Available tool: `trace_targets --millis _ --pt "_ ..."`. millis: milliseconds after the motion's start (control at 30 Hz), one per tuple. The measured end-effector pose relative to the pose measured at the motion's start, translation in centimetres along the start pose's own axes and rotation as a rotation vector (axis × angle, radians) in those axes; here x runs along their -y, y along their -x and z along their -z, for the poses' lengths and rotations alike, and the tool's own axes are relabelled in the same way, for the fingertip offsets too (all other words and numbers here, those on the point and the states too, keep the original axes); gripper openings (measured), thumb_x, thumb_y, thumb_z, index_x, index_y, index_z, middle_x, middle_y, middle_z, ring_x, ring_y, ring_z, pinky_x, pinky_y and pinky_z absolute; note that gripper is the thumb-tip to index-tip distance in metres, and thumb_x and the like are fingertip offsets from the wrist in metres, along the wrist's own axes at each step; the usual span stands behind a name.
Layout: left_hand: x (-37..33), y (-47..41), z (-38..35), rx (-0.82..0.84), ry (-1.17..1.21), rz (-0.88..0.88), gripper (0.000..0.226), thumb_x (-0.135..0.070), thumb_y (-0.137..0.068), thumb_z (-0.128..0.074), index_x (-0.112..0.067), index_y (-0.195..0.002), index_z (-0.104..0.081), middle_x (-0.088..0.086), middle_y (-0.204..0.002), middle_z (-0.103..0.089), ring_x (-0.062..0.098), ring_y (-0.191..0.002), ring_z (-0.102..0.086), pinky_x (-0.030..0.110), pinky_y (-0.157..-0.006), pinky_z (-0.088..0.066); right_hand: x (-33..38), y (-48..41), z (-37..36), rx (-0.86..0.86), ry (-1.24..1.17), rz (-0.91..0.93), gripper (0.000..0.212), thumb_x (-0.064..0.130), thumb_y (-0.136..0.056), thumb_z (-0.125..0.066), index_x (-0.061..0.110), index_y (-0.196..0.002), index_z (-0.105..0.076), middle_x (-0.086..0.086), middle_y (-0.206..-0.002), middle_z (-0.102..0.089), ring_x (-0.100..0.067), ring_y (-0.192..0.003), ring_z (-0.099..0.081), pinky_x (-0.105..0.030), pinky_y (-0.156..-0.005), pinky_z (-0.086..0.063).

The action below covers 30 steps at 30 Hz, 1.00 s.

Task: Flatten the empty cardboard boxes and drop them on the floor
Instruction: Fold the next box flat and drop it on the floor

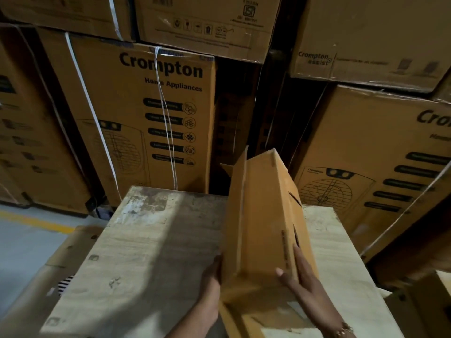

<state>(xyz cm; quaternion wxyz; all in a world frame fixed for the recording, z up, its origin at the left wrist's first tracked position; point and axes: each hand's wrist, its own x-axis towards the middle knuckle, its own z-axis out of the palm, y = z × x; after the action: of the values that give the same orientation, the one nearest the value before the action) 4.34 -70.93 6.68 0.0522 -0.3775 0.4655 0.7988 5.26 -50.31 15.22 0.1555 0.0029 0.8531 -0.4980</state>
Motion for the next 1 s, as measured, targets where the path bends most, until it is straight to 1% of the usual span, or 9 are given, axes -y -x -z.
trace_targets --millis 133,233,300,433,600,733,833,900,1000 --pt "0.2 -0.6 3.5 0.002 0.05 0.096 0.055 -0.054 -0.099 -0.039 -0.013 -0.11 -0.073 0.016 -0.096 -0.074 0.035 -0.094 -0.066 0.045 -0.084 -0.055 0.3 -1.0 -3.5 0.031 0.39 0.075 0.108 0.1 -0.06 -0.037 0.057 -0.147 0.01 0.03 -0.156 0.01 -0.01 -0.15 -0.005 -0.05 -0.121 -0.018" --pt "0.0 -1.9 6.4 -0.032 0.074 0.07 0.067 -0.063 -0.099 -0.027 -0.016 -0.135 -0.059 0.013 -0.124 -0.066 0.034 -0.114 -0.059 0.052 -0.1 -0.048 0.8 -1.7 -6.0 0.059 0.563 0.106 0.105 0.102 -0.061 -0.029 0.057 -0.147 0.012 0.029 -0.158 0.014 -0.012 -0.151 -0.001 -0.051 -0.119 -0.018" --pt "-0.7 -2.2 8.1 -0.08 0.085 0.066 0.07 -0.068 -0.096 -0.027 -0.019 -0.135 -0.058 0.014 -0.126 -0.065 0.034 -0.118 -0.058 0.053 -0.098 -0.048 1.1 -1.9 -7.5 0.099 0.642 0.147 0.104 0.1 -0.065 -0.026 0.052 -0.15 0.009 0.025 -0.161 0.012 -0.013 -0.151 0.0 -0.049 -0.12 -0.016" --pt "-2.0 -2.2 11.4 -0.009 0.056 0.249 0.105 -0.095 -0.055 -0.052 -0.021 -0.129 -0.06 0.017 -0.124 -0.066 0.041 -0.118 -0.055 0.059 -0.099 -0.04 1.1 -2.0 -9.4 0.178 0.758 0.207 0.107 0.096 -0.063 -0.01 0.041 -0.155 -0.009 0.019 -0.163 0.0 -0.013 -0.151 -0.004 -0.043 -0.12 -0.019" --pt "-2.8 -2.0 12.8 -0.025 -0.144 0.228 0.093 -0.077 -0.075 -0.055 -0.021 -0.148 -0.041 0.008 -0.157 -0.035 0.035 -0.142 -0.031 0.058 -0.103 -0.037 0.0 -2.4 -10.1 0.183 0.758 0.298 0.06 0.066 -0.086 -0.04 0.037 -0.139 -0.044 0.019 -0.143 -0.044 -0.01 -0.129 -0.042 -0.031 -0.103 -0.041" --pt "-2.9 -2.1 11.5 -0.043 -0.622 -0.031 0.091 -0.065 -0.079 -0.065 -0.026 -0.153 -0.03 0.006 -0.161 -0.026 0.032 -0.145 -0.028 0.052 -0.111 -0.033 -1.3 -4.1 -8.3 0.006 0.8 0.242 0.056 0.064 -0.087 -0.041 0.035 -0.136 -0.044 0.011 -0.142 -0.047 -0.012 -0.126 -0.044 -0.034 -0.105 -0.042" --pt "-3.8 -0.9 8.7 -0.054 -1.073 -0.449 0.093 -0.071 -0.08 -0.06 -0.033 -0.155 -0.019 -0.002 -0.164 -0.014 0.027 -0.149 -0.019 0.049 -0.115 -0.028 -2.1 -5.9 -5.7 -0.034 0.885 0.042 0.087 0.079 -0.081 -0.041 0.032 -0.152 -0.022 0.001 -0.162 -0.018 -0.029 -0.147 -0.019 -0.049 -0.117 -0.023" --pt "-4.4 -0.1 6.2 0.056 -1.323 -0.652 0.095 -0.073 -0.08 -0.058 -0.036 -0.156 -0.015 -0.011 -0.164 -0.004 0.02 -0.151 -0.007 0.048 -0.119 -0.02 -2.4 -6.8 -4.4 -0.003 0.909 -0.087 0.11 0.092 -0.068 -0.039 0.03 -0.155 -0.01 -0.003 -0.165 -0.003 -0.039 -0.149 -0.008 -0.058 -0.116 -0.018" --pt "-4.5 0.5 2.1 0.318 -1.615 -0.713 0.099 -0.074 -0.077 -0.059 -0.033 -0.156 -0.014 -0.013 -0.165 0.003 0.013 -0.151 0.009 0.047 -0.12 -0.002 -2.5 -7.6 -4.1 0.036 0.93 -0.154 0.124 0.097 -0.054 -0.045 0.03 -0.152 -0.011 -0.007 -0.163 -0.003 -0.046 -0.145 -0.011 -0.059 -0.109 -0.034"
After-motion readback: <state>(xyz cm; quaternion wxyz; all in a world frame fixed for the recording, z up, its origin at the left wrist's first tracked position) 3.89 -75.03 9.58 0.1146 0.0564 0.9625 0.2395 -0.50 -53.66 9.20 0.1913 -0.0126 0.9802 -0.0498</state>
